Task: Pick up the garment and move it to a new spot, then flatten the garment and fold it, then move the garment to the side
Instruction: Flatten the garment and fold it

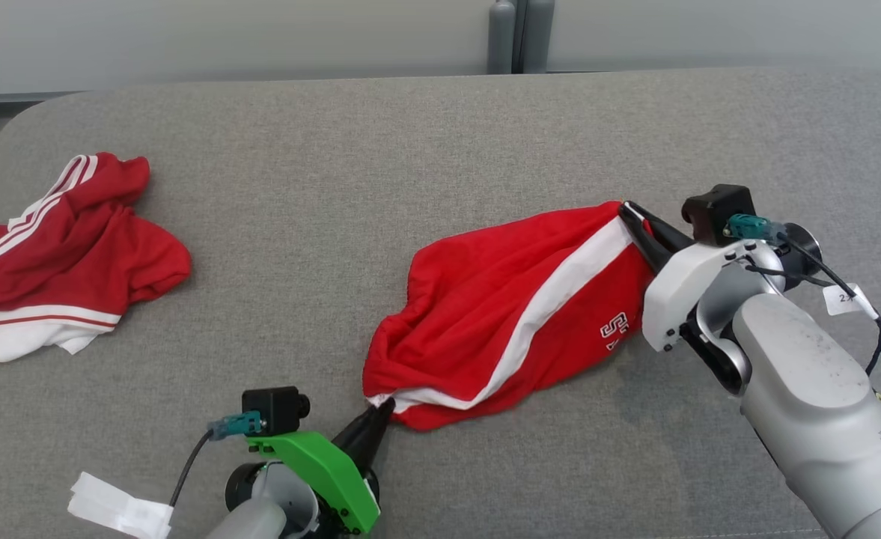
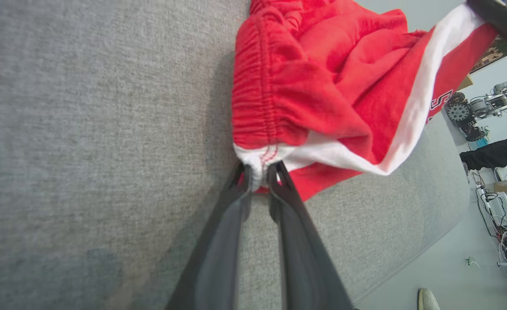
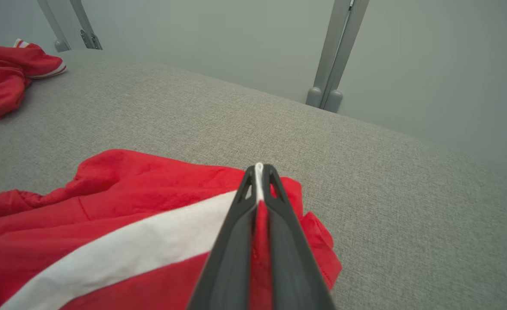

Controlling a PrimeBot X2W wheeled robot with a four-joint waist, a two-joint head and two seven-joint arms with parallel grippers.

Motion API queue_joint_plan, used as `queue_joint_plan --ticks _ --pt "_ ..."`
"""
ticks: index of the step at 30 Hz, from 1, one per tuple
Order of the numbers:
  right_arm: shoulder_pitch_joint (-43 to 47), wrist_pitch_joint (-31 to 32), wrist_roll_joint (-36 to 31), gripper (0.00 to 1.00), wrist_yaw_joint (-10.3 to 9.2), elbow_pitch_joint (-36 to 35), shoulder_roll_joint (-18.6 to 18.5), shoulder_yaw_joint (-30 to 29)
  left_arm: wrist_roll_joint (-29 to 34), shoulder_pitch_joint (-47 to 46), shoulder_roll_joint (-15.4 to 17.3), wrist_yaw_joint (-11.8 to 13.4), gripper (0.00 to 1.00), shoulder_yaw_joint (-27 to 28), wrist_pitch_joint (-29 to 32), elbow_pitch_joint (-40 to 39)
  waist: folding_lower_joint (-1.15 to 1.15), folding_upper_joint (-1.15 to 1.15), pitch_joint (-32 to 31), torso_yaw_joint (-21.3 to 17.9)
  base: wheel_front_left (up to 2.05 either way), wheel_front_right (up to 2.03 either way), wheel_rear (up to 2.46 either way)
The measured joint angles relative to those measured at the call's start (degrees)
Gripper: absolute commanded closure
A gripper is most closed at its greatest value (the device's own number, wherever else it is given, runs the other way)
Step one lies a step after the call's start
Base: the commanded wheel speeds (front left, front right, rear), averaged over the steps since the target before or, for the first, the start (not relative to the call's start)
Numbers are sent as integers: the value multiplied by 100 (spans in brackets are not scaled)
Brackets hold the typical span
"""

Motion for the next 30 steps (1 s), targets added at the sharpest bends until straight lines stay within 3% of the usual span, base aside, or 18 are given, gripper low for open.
queue_joint_plan --ticks 6,11,19,26,30 --pt "1 -183 479 100 25 -311 -37 -434 -193 -260 277 0 100 219 7 -521 0 0 -133 -6 0 0 0" --pt "83 -225 1154 100 56 -760 -138 -829 -539 -439 744 0 100 477 116 -1322 0 0 -326 -23 0 0 0" --pt "1029 -37 2362 100 103 -1713 -241 -1289 -1096 -413 1502 0 100 716 464 -2828 0 0 -562 -204 0 0 0" --pt "1746 189 3244 100 103 -3459 -648 -1552 -1447 -162 2210 0 100 823 957 -4611 0 0 -647 -510 0 0 0" --pt "2089 432 3640 100 103 -4436 -1165 -2041 -1457 -152 2668 29 100 1045 1227 -5480 0 0 -648 -665 0 0 0"
